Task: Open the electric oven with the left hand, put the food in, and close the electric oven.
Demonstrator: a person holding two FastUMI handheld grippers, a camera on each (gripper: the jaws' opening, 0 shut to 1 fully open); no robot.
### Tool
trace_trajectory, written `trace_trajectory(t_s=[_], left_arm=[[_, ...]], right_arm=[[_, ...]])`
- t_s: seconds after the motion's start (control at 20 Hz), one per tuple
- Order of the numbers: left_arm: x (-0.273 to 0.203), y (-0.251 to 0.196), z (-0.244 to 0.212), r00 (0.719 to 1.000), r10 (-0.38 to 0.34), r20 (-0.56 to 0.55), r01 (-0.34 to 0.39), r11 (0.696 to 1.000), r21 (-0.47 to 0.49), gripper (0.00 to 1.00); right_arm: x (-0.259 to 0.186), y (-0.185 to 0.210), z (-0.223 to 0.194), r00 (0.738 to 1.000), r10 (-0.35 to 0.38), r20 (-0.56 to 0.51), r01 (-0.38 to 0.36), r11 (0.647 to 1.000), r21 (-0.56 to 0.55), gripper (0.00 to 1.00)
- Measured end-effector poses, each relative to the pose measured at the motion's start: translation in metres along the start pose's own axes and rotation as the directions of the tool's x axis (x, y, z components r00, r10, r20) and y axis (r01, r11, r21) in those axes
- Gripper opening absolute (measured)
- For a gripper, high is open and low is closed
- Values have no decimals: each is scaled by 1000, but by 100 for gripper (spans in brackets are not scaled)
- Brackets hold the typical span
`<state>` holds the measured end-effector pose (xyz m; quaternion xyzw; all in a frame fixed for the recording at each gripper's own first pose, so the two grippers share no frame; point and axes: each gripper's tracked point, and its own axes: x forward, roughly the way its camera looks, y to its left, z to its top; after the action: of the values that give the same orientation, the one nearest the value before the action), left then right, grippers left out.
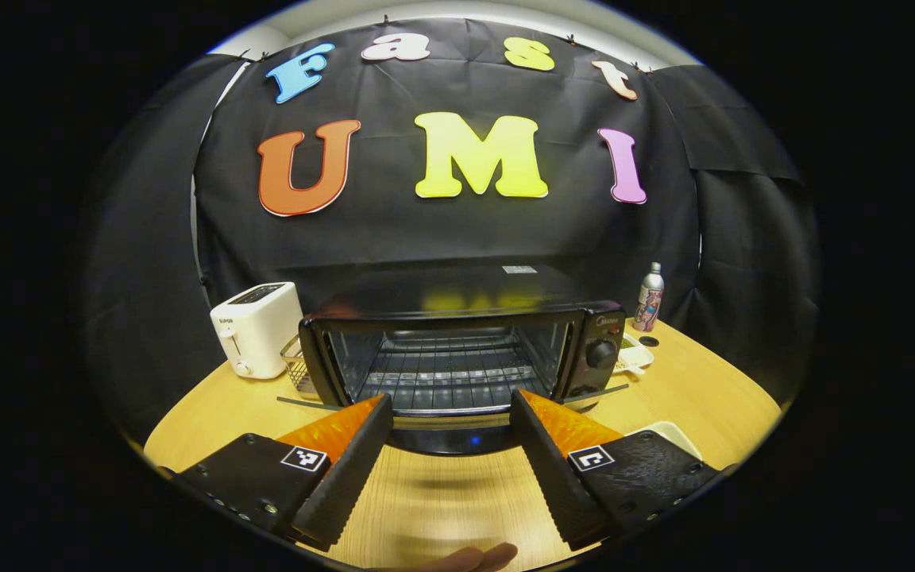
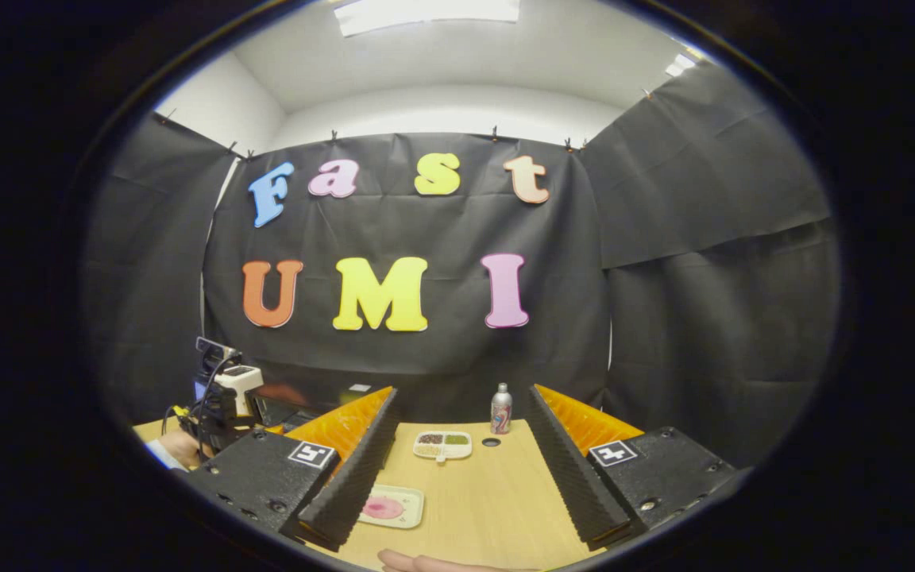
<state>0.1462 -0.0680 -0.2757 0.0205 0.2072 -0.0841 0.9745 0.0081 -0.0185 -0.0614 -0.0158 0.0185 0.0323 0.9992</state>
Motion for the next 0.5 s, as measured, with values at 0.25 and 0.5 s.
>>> trace_trajectory(t_s=[0.25, 0.5], left_arm=[[-14, -2, -32, 999, 1, -37, -1, 1000, -5, 95], [-25, -5, -74, 995, -3, -104, 2, 1000, -3, 95]], right_arm=[[5, 0, -6, 1000, -9, -21, 8, 1000, -1, 98], [8, 0, -13, 999, -13, -48, 13, 1000, -6, 98]])
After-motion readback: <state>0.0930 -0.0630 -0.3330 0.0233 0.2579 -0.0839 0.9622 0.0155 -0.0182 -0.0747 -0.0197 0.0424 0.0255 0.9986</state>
